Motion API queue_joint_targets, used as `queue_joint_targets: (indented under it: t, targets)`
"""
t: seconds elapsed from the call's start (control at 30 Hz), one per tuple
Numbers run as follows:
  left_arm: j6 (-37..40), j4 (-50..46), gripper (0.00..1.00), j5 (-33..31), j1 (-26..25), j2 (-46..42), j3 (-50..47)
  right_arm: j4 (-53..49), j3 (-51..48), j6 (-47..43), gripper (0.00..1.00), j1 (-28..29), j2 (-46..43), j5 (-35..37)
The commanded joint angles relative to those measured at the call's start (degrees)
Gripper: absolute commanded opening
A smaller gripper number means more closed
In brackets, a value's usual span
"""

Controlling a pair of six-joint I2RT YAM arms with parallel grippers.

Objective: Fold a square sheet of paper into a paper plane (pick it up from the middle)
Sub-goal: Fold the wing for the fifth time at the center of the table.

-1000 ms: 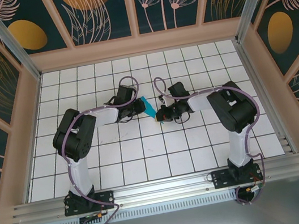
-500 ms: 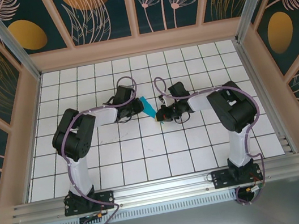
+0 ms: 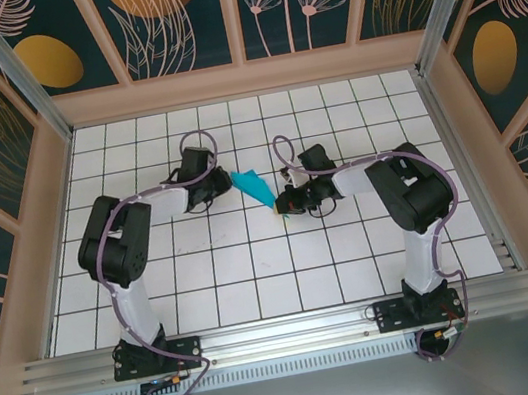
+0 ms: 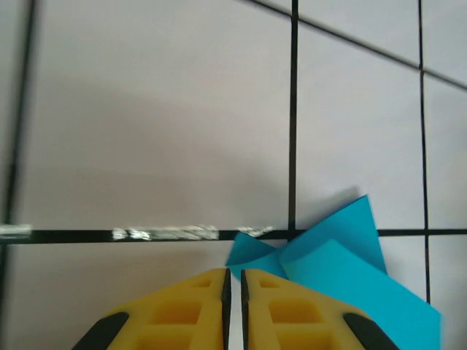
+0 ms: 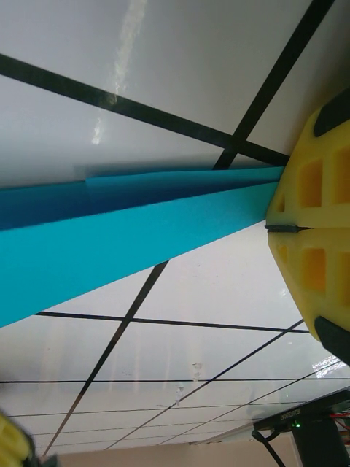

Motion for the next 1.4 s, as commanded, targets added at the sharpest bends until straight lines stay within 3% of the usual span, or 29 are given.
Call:
queue_joint_targets:
  t: [0.0, 0.17, 0.43, 0.63, 0.9, 1.37]
  targets:
    - [1.4, 3.6, 0.16, 2.9, -0.7, -6.0, -2.3, -7.6, -4.1, 0.0, 0.03, -0.3, 5.4, 7.6]
    - [-1.9, 10.6, 0.16, 6.5, -5.3, -7.8, -5.6, -7.5, -4.2, 0.2, 0.03, -0.3, 5.5, 7.6]
    - [-5.5, 14.3, 0.16, 10.8, -10.3, 1.6, -3.0, -7.8, -4.2, 0.1, 0.03, -0.4, 5.5, 7.7]
    - [-5.1, 10.4, 0.15, 7.1, -10.4, 4.5, -1.0, -8.2, -4.1, 0.0, 0.03, -0.4, 5.7, 7.9]
    - [-6.4, 4.7, 0.15, -4.0, -10.0, 4.4, -1.8, -8.3, -4.5, -0.1, 0.03, -0.6, 6.0, 8.3]
    - [-7.0, 6.9, 0.16, -5.1, -3.8, 3.2, -4.7, -7.9, -6.8, 0.4, 0.03, -1.2, 7.2, 8.9]
